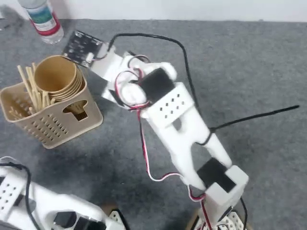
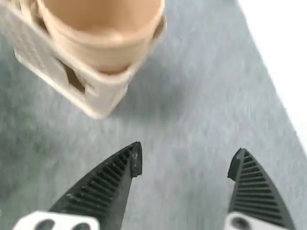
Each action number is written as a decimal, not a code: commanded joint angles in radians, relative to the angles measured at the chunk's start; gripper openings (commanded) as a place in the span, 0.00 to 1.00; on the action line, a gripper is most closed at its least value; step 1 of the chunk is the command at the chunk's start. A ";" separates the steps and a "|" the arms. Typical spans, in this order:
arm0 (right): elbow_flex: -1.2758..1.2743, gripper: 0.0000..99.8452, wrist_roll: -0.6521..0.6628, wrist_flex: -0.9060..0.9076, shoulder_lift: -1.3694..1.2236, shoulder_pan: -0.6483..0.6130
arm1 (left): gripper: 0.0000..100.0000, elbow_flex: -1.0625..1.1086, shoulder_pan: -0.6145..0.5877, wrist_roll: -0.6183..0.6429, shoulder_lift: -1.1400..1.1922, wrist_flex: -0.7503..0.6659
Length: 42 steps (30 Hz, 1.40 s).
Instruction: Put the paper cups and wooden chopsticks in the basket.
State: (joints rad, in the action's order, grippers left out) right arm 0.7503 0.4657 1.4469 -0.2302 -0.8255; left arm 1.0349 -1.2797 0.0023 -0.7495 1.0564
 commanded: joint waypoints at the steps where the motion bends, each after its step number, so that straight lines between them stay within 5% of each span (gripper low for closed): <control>1: 0.098 0.30 -0.035 -0.068 -0.027 -0.045 | 0.15 0.031 -0.005 0.012 -0.025 -0.034; 13: 0.361 0.30 -0.138 -0.165 -0.153 -0.139 | 0.15 0.232 0.005 0.012 -0.272 -0.081; 25: 0.331 0.30 -0.138 -0.269 -0.317 -0.151 | 0.15 0.352 0.006 0.014 -0.591 -0.043; 42: 0.327 0.30 -0.140 -0.245 -0.455 -0.151 | 0.15 0.364 0.048 0.014 -0.617 -0.041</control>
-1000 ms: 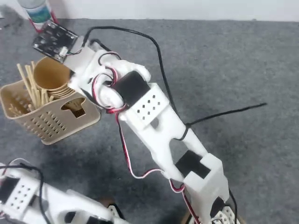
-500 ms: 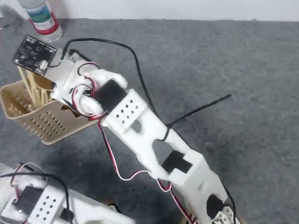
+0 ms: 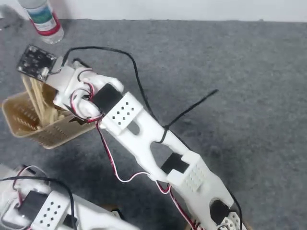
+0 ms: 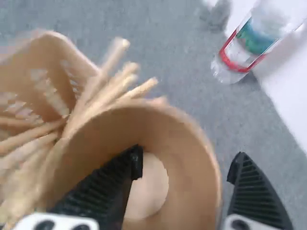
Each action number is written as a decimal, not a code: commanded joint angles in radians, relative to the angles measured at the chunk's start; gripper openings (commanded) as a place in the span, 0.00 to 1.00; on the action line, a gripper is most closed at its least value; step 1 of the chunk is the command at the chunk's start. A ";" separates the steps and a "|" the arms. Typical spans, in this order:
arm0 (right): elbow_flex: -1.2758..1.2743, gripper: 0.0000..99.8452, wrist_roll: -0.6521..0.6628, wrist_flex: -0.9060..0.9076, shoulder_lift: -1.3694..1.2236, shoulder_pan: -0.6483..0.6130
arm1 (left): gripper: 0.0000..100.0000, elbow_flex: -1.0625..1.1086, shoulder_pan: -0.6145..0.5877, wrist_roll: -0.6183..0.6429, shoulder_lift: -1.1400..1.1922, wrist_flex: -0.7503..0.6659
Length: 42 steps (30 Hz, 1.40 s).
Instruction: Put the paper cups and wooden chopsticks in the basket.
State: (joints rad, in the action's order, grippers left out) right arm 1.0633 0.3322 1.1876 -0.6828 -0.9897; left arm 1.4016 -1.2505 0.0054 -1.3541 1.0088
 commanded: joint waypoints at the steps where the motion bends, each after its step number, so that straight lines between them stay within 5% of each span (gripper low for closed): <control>1: 0.012 0.30 -0.006 0.013 -0.004 0.012 | 0.15 -0.001 0.018 0.011 -0.012 0.006; 23: 0.367 0.30 0.002 0.035 0.048 -0.005 | 0.15 0.008 0.018 0.028 -0.012 0.002; 35: 0.353 0.30 -0.005 -0.013 -0.044 0.133 | 0.15 0.008 0.018 0.028 -0.012 0.002; 42: 0.358 0.30 -0.005 0.024 -0.074 0.099 | 0.15 0.008 0.018 0.028 -0.012 0.002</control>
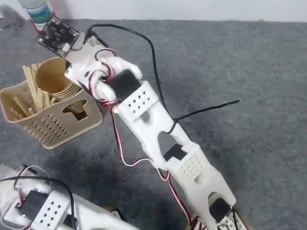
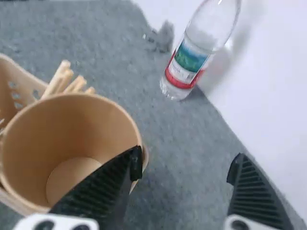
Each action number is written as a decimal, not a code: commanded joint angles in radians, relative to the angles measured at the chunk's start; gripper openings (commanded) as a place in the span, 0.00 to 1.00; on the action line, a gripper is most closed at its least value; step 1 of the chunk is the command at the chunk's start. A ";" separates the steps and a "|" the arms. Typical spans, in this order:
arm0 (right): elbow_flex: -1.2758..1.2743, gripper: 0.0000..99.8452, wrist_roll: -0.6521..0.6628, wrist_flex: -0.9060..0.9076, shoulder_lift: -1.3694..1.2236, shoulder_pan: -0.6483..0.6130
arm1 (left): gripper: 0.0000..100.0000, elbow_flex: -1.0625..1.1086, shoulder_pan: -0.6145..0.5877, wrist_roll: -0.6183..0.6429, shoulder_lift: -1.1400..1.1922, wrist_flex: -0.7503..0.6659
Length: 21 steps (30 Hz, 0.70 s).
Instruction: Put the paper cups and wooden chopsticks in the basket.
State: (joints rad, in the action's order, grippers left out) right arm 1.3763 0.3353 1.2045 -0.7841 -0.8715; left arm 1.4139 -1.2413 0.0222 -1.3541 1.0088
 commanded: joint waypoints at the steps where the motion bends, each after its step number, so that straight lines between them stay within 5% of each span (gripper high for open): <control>1: 0.044 0.30 -0.008 0.007 0.033 -0.025 | 0.15 -0.004 0.009 0.011 -0.012 0.002; 7: 0.046 0.30 0.003 0.130 0.059 -0.051 | 0.15 -0.004 0.009 0.011 -0.012 0.002; 12: 0.046 0.32 0.166 0.202 0.076 -0.048 | 0.15 0.005 0.009 0.011 -0.017 0.000; 21: 0.000 0.42 0.044 0.203 0.059 -0.059 | 0.15 0.005 0.009 0.011 -0.018 0.000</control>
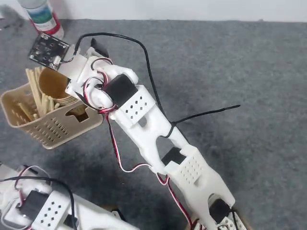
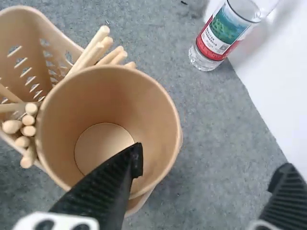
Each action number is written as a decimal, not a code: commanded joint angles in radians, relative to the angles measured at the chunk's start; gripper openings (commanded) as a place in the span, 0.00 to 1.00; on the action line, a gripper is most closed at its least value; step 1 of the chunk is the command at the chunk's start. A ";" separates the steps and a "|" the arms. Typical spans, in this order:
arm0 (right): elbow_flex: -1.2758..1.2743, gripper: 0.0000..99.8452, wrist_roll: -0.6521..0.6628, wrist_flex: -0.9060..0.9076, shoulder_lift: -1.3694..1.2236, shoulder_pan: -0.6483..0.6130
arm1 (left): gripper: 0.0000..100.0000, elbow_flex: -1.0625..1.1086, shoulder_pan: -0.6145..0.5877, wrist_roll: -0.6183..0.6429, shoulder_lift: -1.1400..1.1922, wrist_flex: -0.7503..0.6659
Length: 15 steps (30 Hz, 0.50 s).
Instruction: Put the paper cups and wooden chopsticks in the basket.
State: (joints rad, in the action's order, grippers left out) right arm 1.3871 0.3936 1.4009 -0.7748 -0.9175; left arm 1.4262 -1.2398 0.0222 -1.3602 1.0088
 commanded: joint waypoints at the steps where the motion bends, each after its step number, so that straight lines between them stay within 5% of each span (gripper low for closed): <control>1: -0.025 0.42 -0.014 0.002 0.041 -0.013 | 0.15 -0.007 0.008 0.011 -0.012 0.000; 15: -0.046 0.43 -0.015 -0.007 -0.143 -0.008 | 0.15 -0.007 0.008 0.011 -0.012 0.000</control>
State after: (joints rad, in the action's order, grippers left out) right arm 1.3564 0.3859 1.4009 -0.8654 -0.9206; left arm 1.4262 -1.2398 0.0222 -1.3602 1.0088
